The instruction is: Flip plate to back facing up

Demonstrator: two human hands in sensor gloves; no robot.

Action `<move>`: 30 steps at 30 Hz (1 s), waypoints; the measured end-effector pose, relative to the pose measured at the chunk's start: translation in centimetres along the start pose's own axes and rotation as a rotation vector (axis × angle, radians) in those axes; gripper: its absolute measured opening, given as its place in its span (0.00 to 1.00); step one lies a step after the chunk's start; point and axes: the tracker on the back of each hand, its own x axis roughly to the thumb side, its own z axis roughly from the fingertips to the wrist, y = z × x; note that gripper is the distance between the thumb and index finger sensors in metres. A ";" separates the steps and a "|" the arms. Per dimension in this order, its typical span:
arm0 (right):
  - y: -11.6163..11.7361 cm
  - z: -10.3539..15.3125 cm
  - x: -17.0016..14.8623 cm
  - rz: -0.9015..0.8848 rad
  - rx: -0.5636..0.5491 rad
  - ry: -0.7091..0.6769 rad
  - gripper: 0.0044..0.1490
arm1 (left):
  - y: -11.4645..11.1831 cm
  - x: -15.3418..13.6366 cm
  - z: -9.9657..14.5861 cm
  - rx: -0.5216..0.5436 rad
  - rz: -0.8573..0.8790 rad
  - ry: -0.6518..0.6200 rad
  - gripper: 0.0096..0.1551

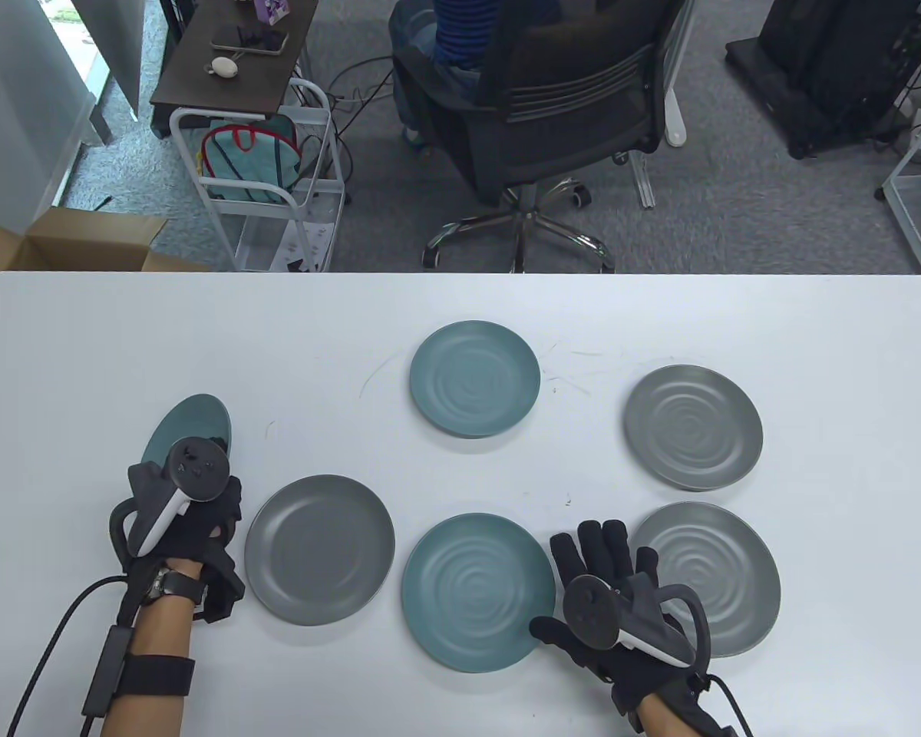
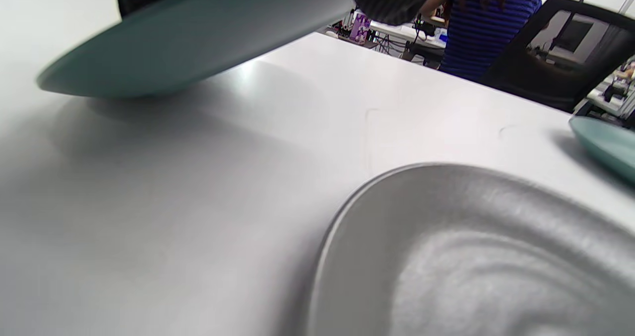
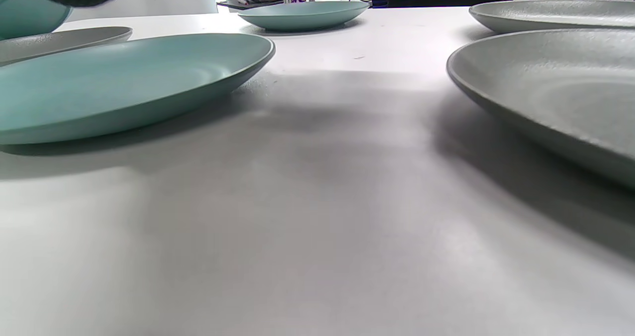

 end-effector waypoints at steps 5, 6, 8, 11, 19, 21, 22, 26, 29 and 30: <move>0.1 0.0 0.1 0.000 0.009 -0.002 0.63 | 1.1 -0.2 0.1 0.033 0.101 -0.023 0.37; 0.1 -0.1 0.1 0.000 0.011 -0.003 0.63 | 1.3 -0.2 0.1 0.042 0.124 -0.028 0.37; 0.1 0.0 0.1 0.000 0.011 -0.003 0.63 | 1.8 -0.2 0.2 0.059 0.177 -0.038 0.37; 0.1 0.0 0.2 -0.002 0.020 -0.006 0.63 | 2.4 -0.3 0.2 0.079 0.281 -0.056 0.37; 0.2 -0.1 0.4 -0.004 0.031 -0.016 0.63 | 3.4 -1.2 0.1 0.110 0.535 -0.083 0.36; 0.2 -0.1 0.5 -0.003 0.035 -0.019 0.63 | 3.6 -1.6 -0.1 0.107 0.619 -0.080 0.36; 0.2 -0.1 0.5 -0.004 0.036 -0.021 0.63 | 3.6 -1.8 -0.2 0.105 0.668 -0.078 0.36; 0.2 -0.1 0.6 -0.005 0.042 -0.027 0.63 | 3.7 -2.9 -0.6 0.091 0.808 -0.049 0.36; 0.2 -0.1 0.7 -0.006 0.047 -0.030 0.63 | 3.7 -3.9 -0.9 0.092 0.892 -0.022 0.36; 0.2 -0.1 0.7 -0.008 0.047 -0.030 0.63 | 3.6 -4.2 -1.0 0.091 0.918 -0.013 0.36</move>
